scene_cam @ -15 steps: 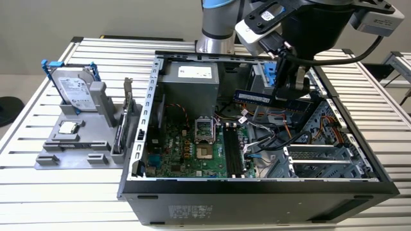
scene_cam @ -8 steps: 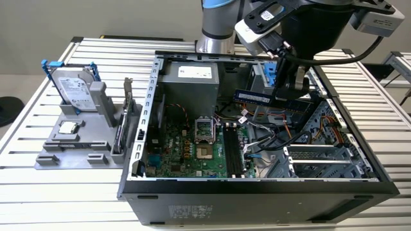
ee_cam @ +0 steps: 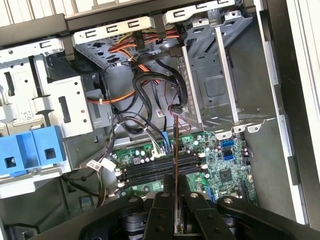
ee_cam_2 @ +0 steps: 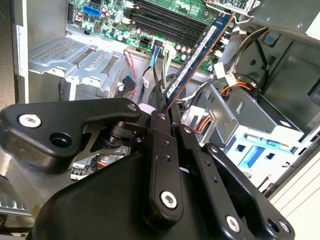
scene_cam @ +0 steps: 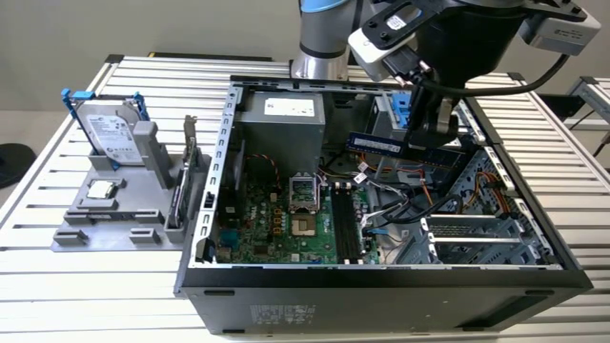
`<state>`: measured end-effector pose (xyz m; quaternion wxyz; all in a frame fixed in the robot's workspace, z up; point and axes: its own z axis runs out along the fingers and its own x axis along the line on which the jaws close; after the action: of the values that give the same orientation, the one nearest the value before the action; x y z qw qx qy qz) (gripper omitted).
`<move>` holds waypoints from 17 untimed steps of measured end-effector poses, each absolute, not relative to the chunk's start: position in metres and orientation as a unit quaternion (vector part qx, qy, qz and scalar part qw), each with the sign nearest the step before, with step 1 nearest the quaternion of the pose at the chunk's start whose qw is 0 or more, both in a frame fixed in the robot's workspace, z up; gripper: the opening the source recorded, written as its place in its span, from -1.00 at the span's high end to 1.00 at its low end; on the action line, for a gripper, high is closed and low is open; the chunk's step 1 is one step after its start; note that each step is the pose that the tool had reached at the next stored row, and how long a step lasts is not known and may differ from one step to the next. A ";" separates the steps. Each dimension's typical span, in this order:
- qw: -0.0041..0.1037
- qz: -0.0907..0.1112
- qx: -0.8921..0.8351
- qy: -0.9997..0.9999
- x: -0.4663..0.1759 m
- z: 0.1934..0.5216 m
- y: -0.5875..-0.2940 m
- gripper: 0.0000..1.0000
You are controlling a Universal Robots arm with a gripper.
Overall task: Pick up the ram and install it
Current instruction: 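Insert the ram into the slot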
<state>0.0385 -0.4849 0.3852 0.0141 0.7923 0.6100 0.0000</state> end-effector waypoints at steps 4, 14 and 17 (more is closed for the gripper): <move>0.014 0.000 0.794 0.608 0.038 0.385 -0.485 1.00; 0.014 0.000 0.798 0.602 0.038 0.385 -0.485 1.00; 0.014 0.000 0.800 0.600 0.038 0.385 -0.485 1.00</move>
<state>0.0385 -0.4849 0.3852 0.0141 0.7995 0.6005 -0.0002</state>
